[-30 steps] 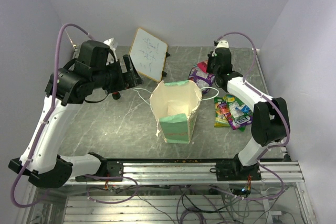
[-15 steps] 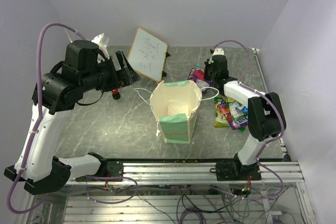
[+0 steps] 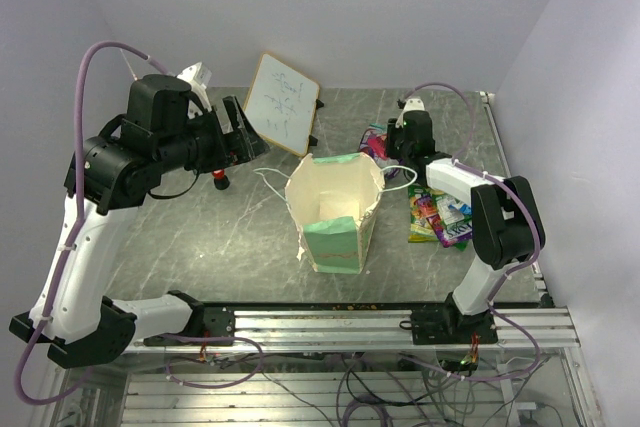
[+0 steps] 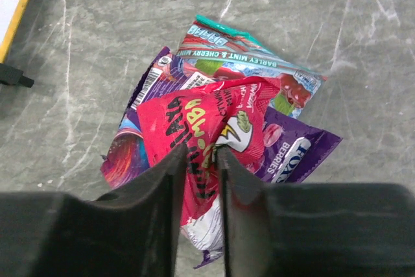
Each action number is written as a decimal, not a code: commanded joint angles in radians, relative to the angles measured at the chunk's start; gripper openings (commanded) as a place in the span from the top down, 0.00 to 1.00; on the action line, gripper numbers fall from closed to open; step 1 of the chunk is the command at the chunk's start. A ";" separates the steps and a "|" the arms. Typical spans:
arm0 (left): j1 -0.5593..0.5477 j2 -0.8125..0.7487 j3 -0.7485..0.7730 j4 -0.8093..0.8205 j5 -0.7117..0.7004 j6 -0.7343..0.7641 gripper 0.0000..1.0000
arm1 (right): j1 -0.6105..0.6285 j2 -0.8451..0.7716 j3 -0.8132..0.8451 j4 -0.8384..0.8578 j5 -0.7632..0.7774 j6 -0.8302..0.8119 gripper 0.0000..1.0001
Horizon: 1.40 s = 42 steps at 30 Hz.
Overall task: Take the snacks out of the paper bag
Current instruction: Place the snack at the center of the board, then reset both arms
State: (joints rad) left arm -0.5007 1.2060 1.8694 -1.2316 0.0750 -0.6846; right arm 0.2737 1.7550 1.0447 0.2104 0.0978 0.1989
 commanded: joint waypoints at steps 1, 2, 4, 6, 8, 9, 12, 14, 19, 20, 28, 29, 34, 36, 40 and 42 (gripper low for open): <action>0.007 -0.014 0.010 0.002 0.023 0.028 0.07 | -0.006 -0.022 0.035 -0.053 -0.009 -0.001 0.64; 0.006 -0.019 0.010 0.001 0.023 0.029 0.07 | -0.007 -0.042 0.037 -0.076 -0.002 0.002 0.60; 0.006 -0.030 0.000 0.004 0.021 0.032 0.07 | -0.007 -0.089 0.045 -0.134 0.024 0.010 0.50; 0.006 -0.039 -0.018 0.020 0.027 0.031 0.07 | -0.006 -0.141 0.060 -0.206 0.049 0.008 0.38; 0.006 -0.043 -0.040 0.042 0.037 0.029 0.07 | -0.006 -0.188 0.092 -0.296 0.068 0.015 0.25; 0.006 -0.044 -0.053 0.059 0.041 0.025 0.07 | -0.007 -0.208 0.109 -0.341 0.072 0.021 0.11; 0.006 -0.051 -0.106 0.134 0.051 0.004 0.07 | -0.006 -0.264 0.166 -0.490 0.104 0.076 0.00; 0.007 -0.052 -0.140 0.192 0.057 -0.013 0.07 | -0.007 -0.285 0.224 -0.619 0.133 0.161 0.00; 0.008 -0.026 -0.163 0.309 0.038 -0.020 0.07 | -0.004 -0.313 0.460 -1.051 0.075 0.204 0.00; 0.007 -0.019 -0.154 0.319 0.019 -0.017 0.07 | -0.004 -0.330 0.499 -1.112 0.061 0.205 0.00; 0.007 -0.042 -0.021 0.359 -0.183 0.040 0.07 | -0.004 -0.716 0.592 -1.172 -0.116 0.102 0.00; 0.006 -0.056 -0.013 0.360 -0.210 0.046 0.07 | -0.005 -0.755 0.603 -1.159 -0.119 0.110 0.00; 0.007 -0.170 -0.019 0.358 -0.318 0.057 0.07 | -0.005 -0.875 0.685 -1.105 -0.088 0.188 0.00; 0.006 -0.223 -0.030 0.348 -0.351 0.048 0.07 | -0.005 -0.903 0.707 -1.078 -0.078 0.203 0.00; 0.006 -0.320 -0.047 0.327 -0.405 0.035 0.07 | -0.005 -0.917 0.748 -1.071 -0.032 0.247 0.00; 0.005 -0.346 -0.048 0.317 -0.426 0.031 0.07 | -0.005 -0.923 0.741 -1.063 -0.016 0.265 0.00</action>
State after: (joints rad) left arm -0.5007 0.8963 1.8248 -0.9092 -0.2634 -0.6537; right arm 0.2741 0.8078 1.7950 -0.8501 0.0414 0.4091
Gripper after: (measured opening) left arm 0.934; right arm 0.999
